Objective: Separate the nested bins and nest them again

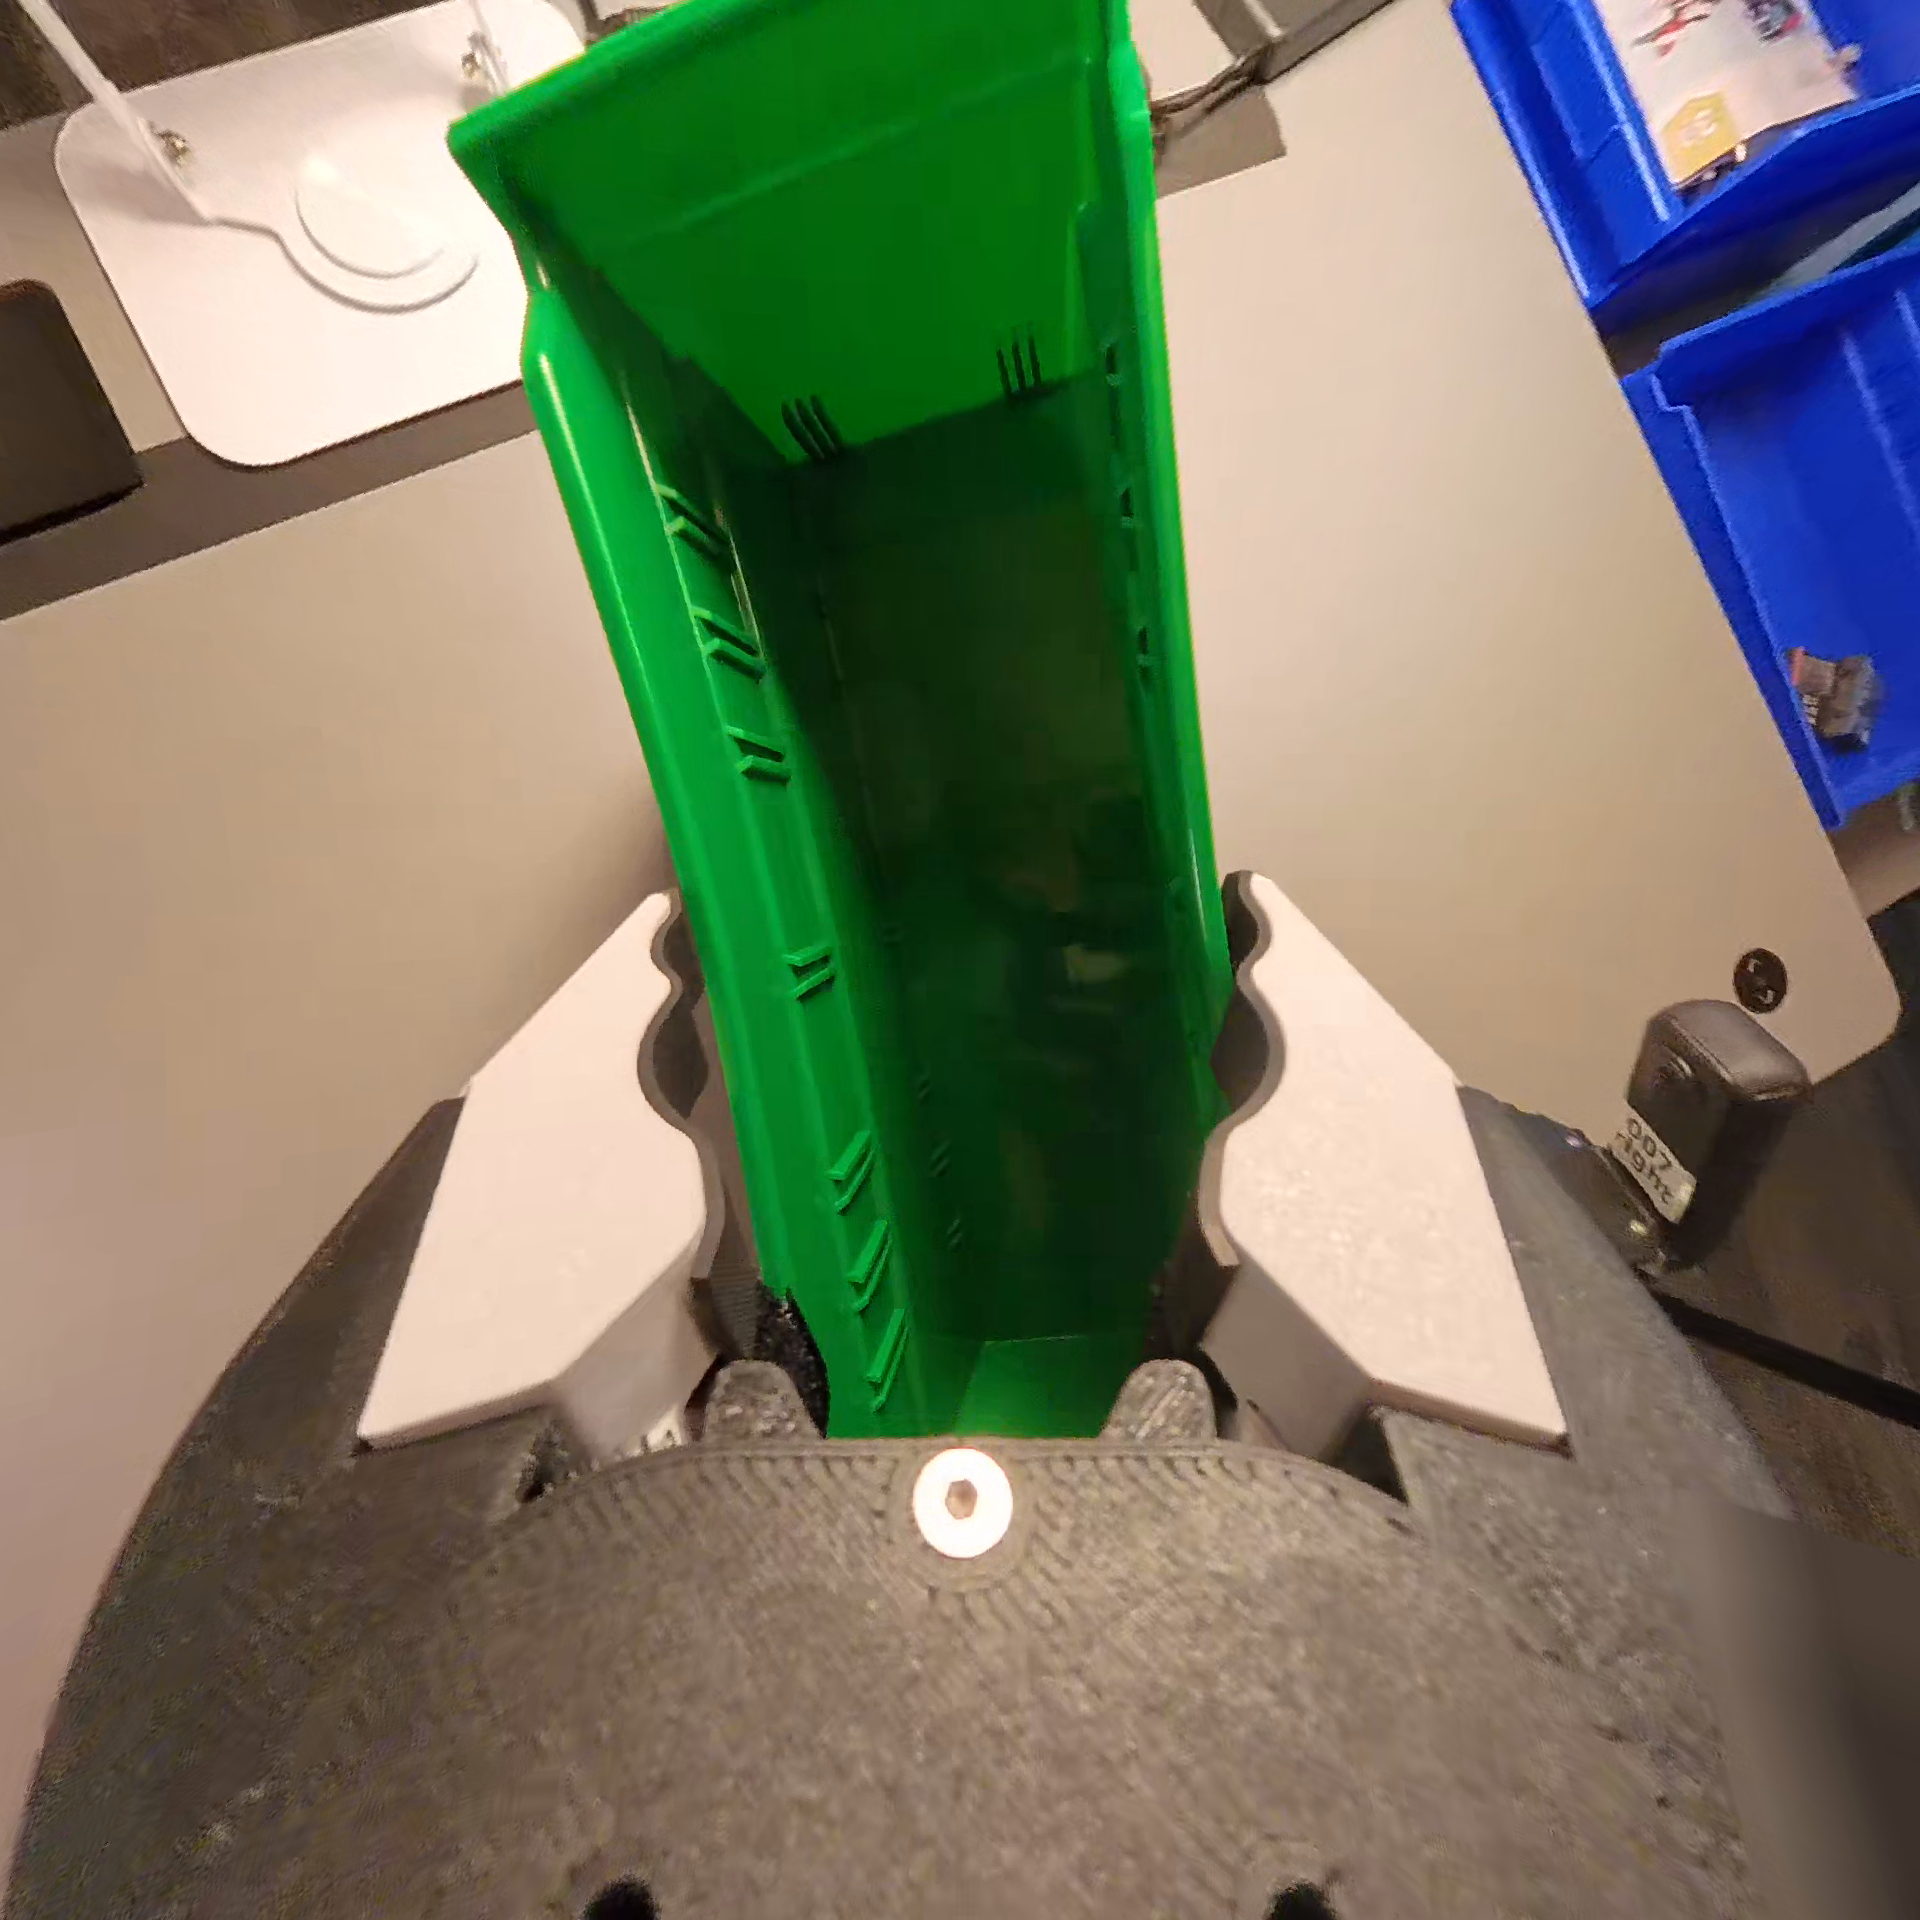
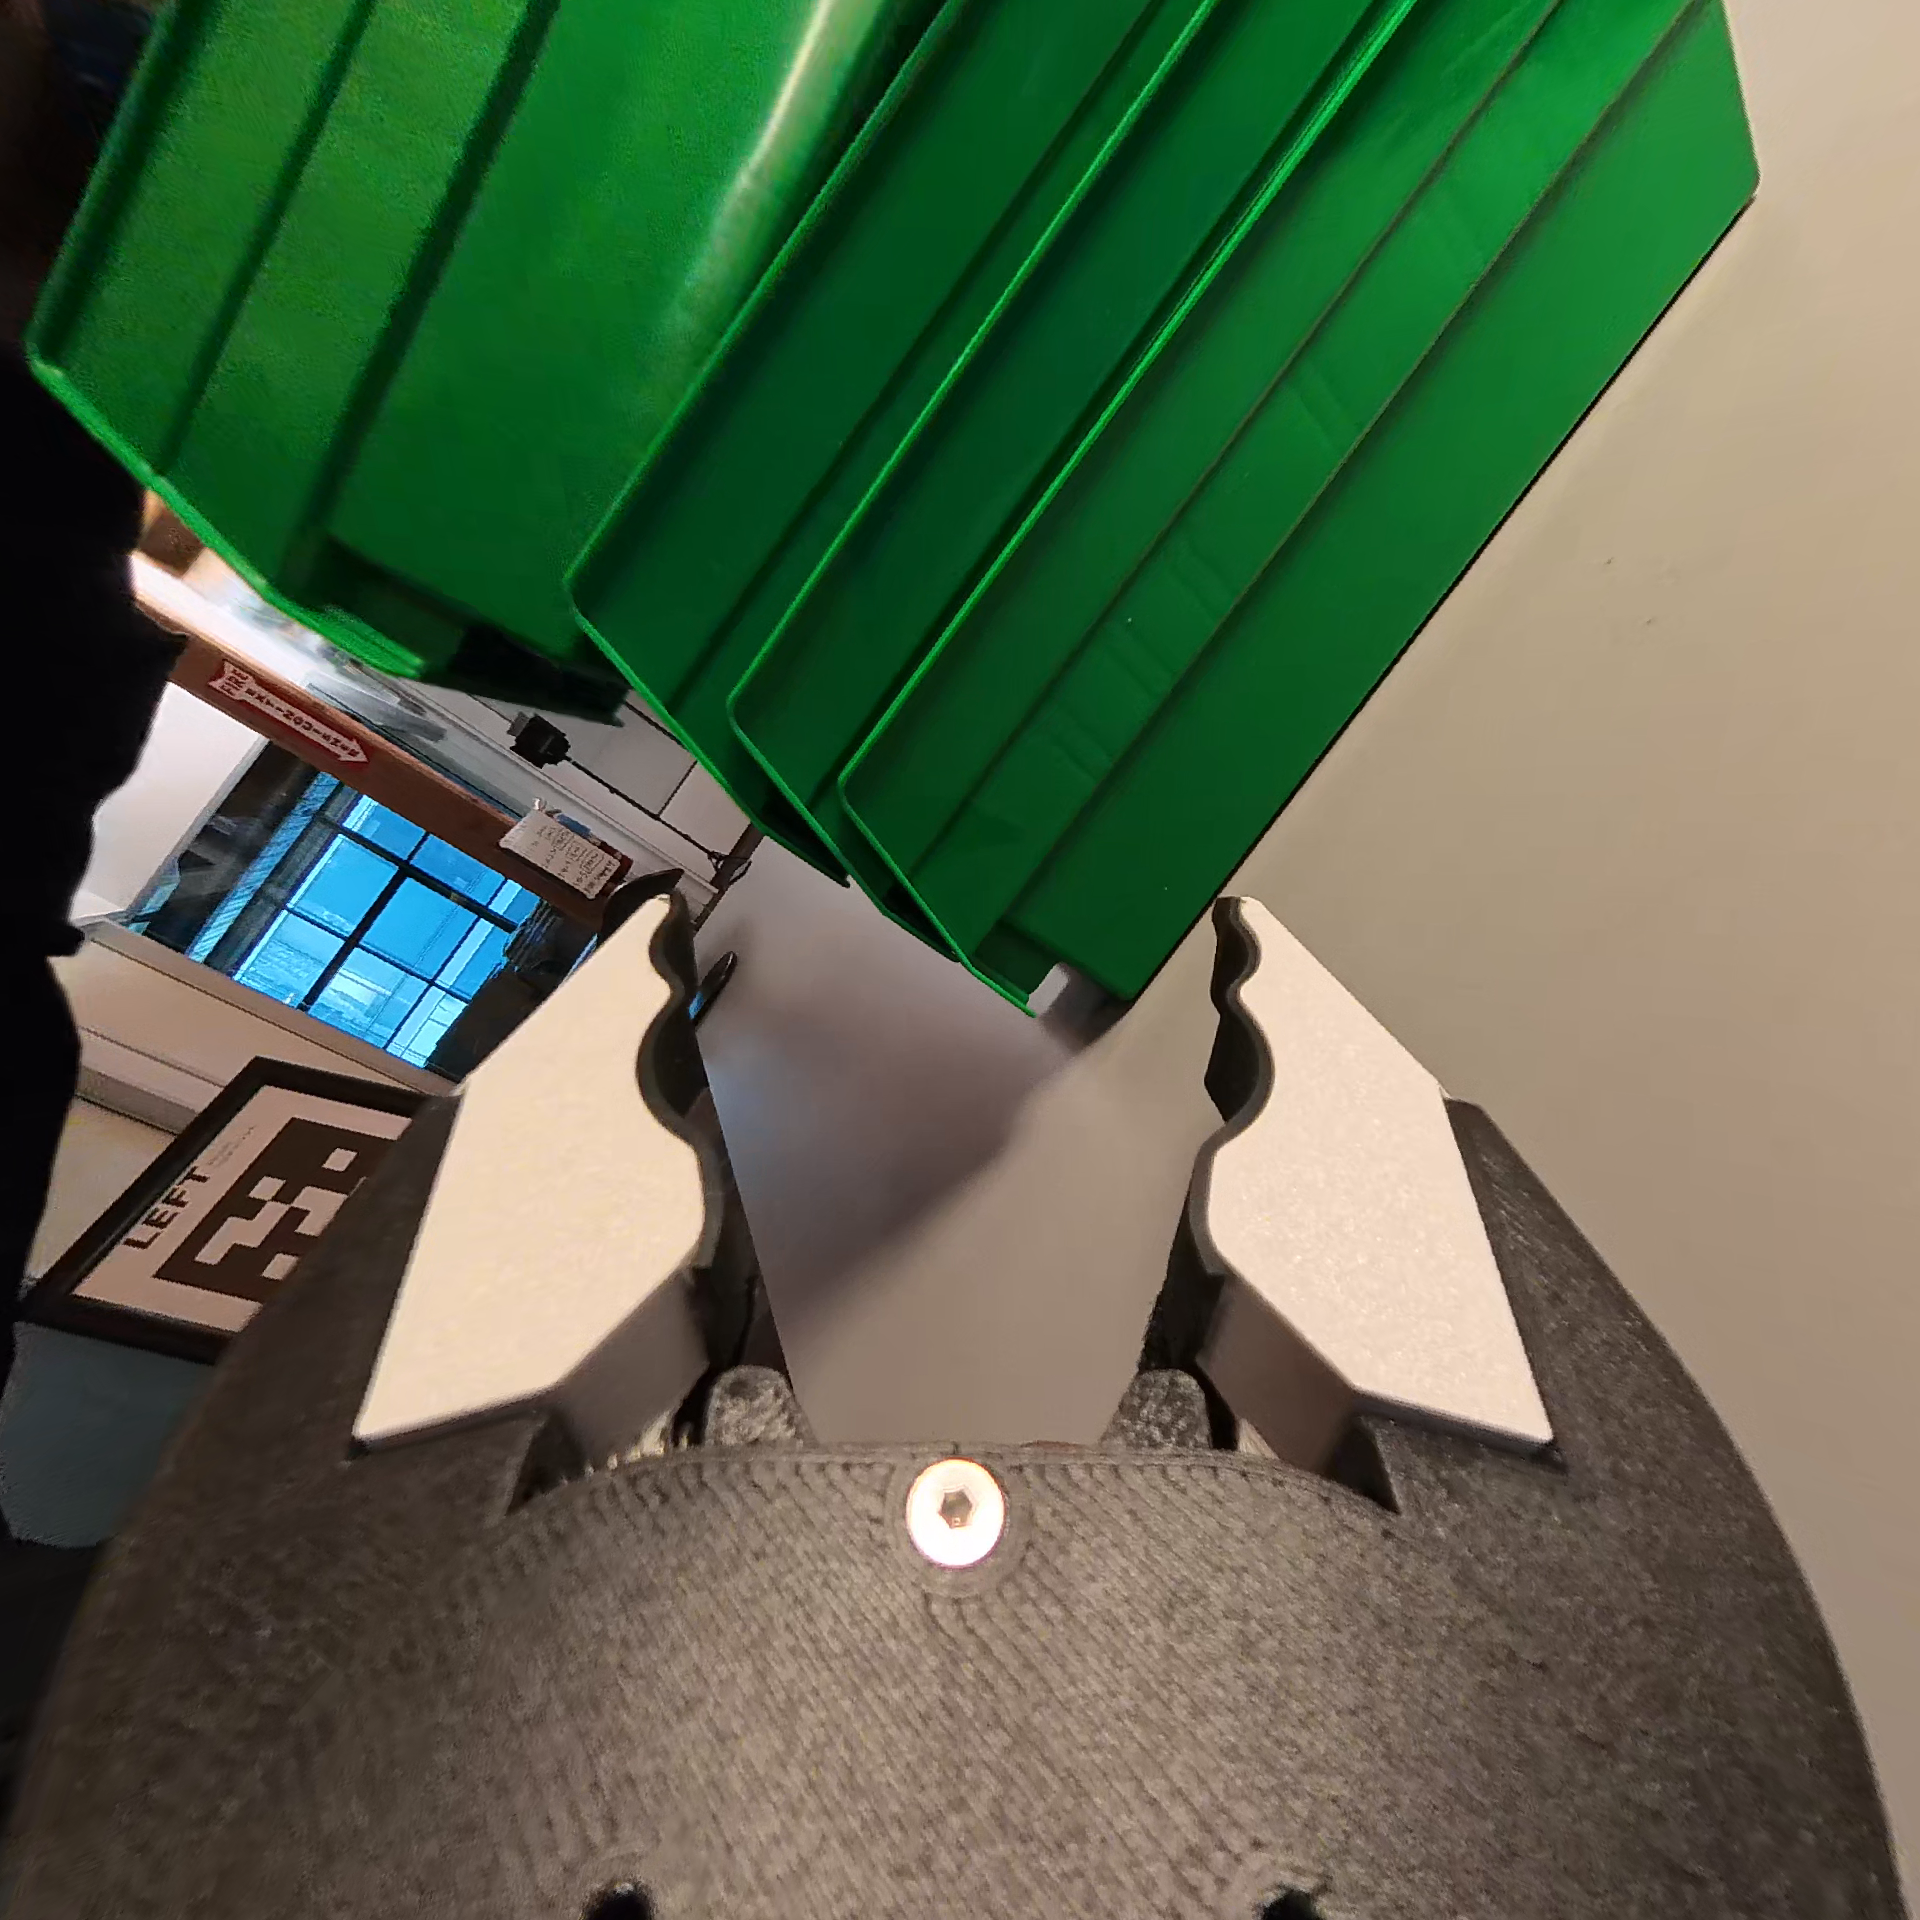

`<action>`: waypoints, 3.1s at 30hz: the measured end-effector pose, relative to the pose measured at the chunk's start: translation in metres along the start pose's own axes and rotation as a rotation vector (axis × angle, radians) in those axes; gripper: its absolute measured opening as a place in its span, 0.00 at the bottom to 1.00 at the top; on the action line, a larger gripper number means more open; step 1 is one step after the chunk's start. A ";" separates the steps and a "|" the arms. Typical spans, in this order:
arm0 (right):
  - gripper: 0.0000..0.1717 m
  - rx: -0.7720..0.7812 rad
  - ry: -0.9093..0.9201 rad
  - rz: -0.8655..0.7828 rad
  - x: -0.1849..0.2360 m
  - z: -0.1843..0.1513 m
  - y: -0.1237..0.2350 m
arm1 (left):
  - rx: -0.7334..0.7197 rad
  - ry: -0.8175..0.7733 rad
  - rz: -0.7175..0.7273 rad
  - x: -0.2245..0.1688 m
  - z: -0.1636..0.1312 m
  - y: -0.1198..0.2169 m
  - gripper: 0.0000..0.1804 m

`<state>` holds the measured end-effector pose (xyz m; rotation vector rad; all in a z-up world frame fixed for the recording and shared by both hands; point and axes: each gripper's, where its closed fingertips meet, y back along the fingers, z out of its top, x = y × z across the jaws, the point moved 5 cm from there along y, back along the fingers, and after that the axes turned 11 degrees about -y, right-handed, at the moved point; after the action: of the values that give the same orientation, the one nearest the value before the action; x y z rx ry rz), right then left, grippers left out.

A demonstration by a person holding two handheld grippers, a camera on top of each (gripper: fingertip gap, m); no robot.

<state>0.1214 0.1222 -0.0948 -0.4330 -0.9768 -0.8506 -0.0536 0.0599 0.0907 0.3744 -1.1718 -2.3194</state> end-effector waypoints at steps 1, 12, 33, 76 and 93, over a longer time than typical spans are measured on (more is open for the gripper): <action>0.58 0.001 -0.001 0.000 0.000 0.000 0.000 | 0.004 0.000 0.015 0.000 0.001 -0.002 0.56; 0.58 0.001 0.000 -0.002 0.000 0.000 0.000 | -0.016 -0.105 0.160 -0.009 0.003 -0.031 0.67; 0.59 0.076 0.105 -0.105 0.000 -0.011 -0.011 | -0.647 0.157 -0.437 0.075 -0.165 -0.008 0.65; 0.92 0.547 0.445 -0.819 0.088 0.145 -0.086 | -0.823 0.328 -0.417 0.053 -0.241 -0.045 0.62; 0.83 0.747 0.331 -1.084 0.046 0.148 -0.114 | -0.837 0.348 -0.424 0.055 -0.243 -0.043 0.61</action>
<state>-0.0362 0.1317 0.0153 0.9450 -1.1116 -1.3509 -0.0019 -0.1116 -0.0878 0.7033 0.0987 -2.6922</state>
